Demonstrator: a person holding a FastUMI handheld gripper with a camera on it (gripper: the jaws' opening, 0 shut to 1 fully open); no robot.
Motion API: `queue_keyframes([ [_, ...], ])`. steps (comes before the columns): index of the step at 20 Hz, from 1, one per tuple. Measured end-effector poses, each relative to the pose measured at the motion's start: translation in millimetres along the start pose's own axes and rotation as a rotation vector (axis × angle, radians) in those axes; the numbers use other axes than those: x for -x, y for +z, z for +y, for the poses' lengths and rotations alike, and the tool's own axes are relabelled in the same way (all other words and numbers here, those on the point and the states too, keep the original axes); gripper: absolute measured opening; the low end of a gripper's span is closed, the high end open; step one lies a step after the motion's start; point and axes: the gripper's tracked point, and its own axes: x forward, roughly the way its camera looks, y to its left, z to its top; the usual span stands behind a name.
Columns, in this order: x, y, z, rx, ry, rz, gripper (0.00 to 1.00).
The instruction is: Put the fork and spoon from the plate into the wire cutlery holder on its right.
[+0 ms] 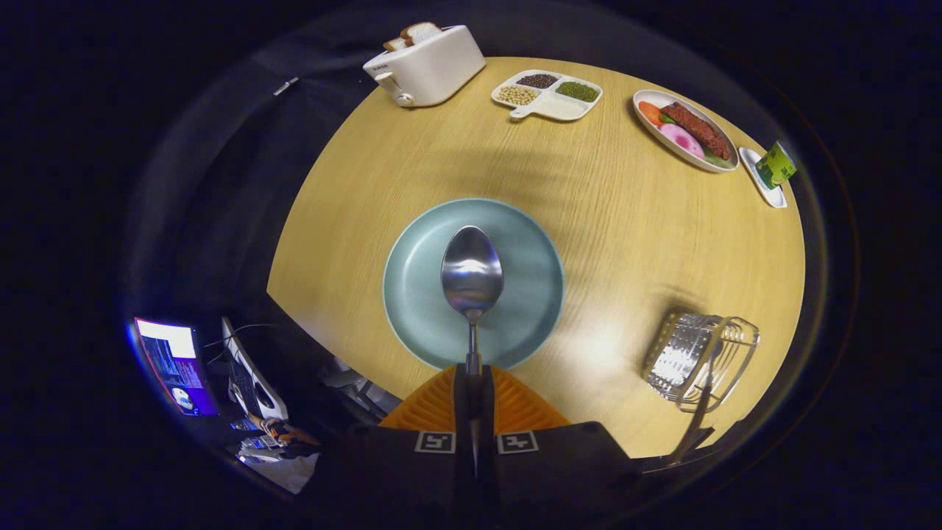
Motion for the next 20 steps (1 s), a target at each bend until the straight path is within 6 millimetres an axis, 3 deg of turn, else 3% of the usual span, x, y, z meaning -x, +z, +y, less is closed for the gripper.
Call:
queue_keyframes([
  [5,68,-22,-38,-0.079,0.021,0.098,0.06],
  [7,87,-26,-52,-0.118,0.02,0.136,0.06],
  [10,113,-36,-90,-0.123,-0.043,0.193,0.06],
  [15,128,-74,-143,-0.149,-0.13,0.366,0.06],
  [20,115,-79,-175,-0.164,-0.159,0.467,0.05],
])
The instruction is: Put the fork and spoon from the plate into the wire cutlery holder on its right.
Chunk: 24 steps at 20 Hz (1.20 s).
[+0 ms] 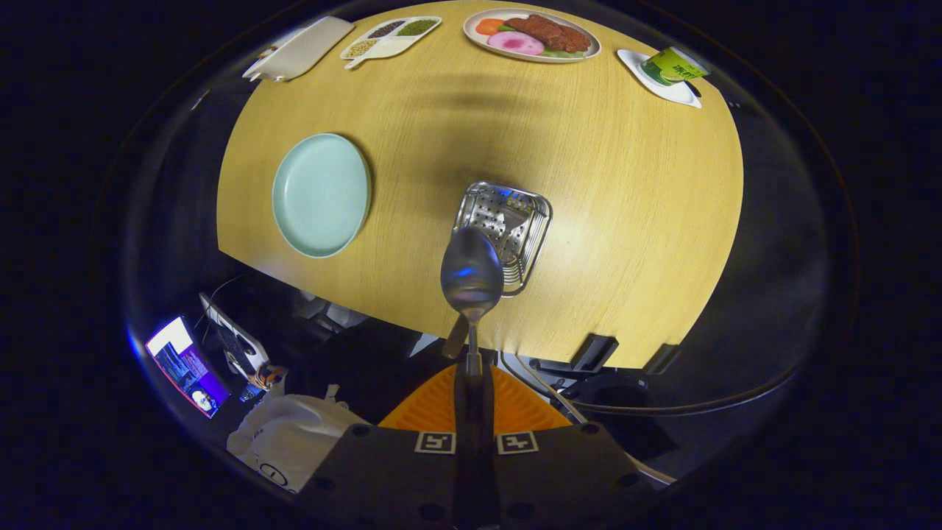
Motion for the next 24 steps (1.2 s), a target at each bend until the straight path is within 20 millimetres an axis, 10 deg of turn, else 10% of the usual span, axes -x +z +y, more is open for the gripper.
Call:
queue_keyframes([
  [15,-33,33,-5,-0.03,0.008,0.106,0.13],
  [17,-28,39,-10,-0.031,-0.008,0.072,0.33],
  [20,-9,54,-6,-0.035,0.026,-0.032,1.0],
  [24,36,78,12,-0.08,0.114,-0.296,1.0],
])
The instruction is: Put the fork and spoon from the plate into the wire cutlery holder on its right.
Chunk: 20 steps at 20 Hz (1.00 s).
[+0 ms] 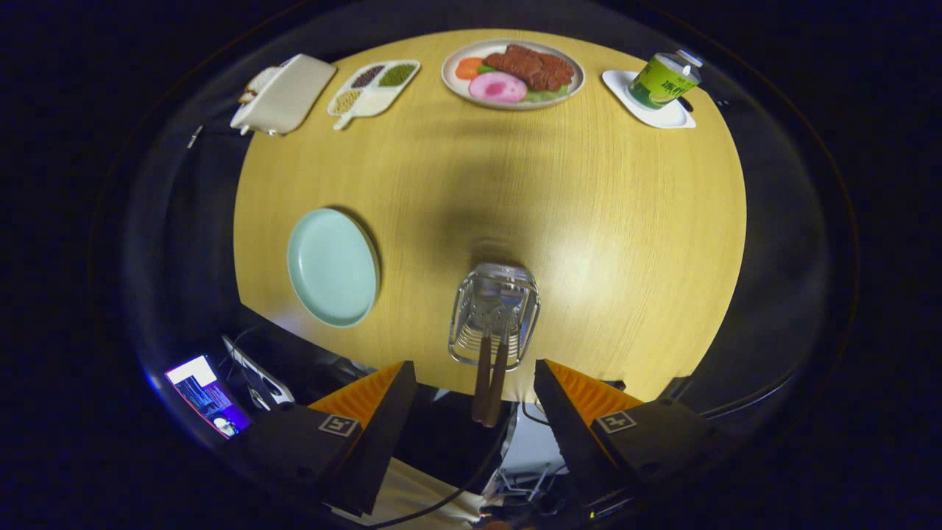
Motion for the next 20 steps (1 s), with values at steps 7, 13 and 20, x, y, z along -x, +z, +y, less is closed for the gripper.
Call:
queue_keyframes([
  [7,74,18,28,-0.055,0.09,-0.504,1.0],
  [13,117,-6,32,-0.058,0.068,-0.794,1.0],
  [20,196,-19,52,0.004,-0.015,-1.189,0.99],
])
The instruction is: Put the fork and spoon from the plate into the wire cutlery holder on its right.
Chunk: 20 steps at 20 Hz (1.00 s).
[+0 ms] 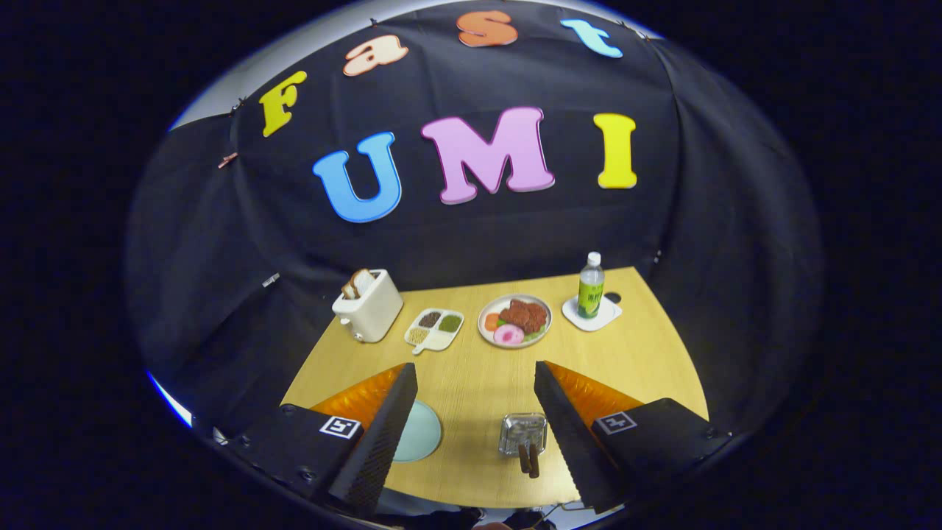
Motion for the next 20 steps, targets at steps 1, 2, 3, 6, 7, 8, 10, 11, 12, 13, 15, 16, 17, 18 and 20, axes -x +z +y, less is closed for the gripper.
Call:
queue_keyframes([
  [1,8,12,4,0.011,-0.004,-0.06,0.99],
  [2,15,23,9,0.012,-0.001,-0.116,0.99],
  [3,24,34,14,0.007,0.003,-0.167,0.99],
  [6,43,58,17,-0.015,-0.004,-0.311,0.99],
  [7,49,67,18,-0.029,-0.003,-0.36,0.99],
  [8,53,72,19,-0.038,-0.002,-0.395,0.99],
  [10,53,76,18,-0.033,-0.002,-0.422,0.98],
  [11,50,76,20,-0.021,0.003,-0.419,0.99],
  [12,48,77,22,-0.008,0.006,-0.416,0.99],
  [13,45,78,23,0.005,0.009,-0.417,0.99],
  [15,40,80,27,0.025,0.015,-0.417,0.99],
  [16,38,81,29,0.032,0.021,-0.416,0.99],
  [17,35,81,31,0.036,0.024,-0.414,0.99],
  [18,33,82,32,0.04,0.029,-0.411,0.99],
  [20,29,81,35,0.044,0.038,-0.405,0.99],
])
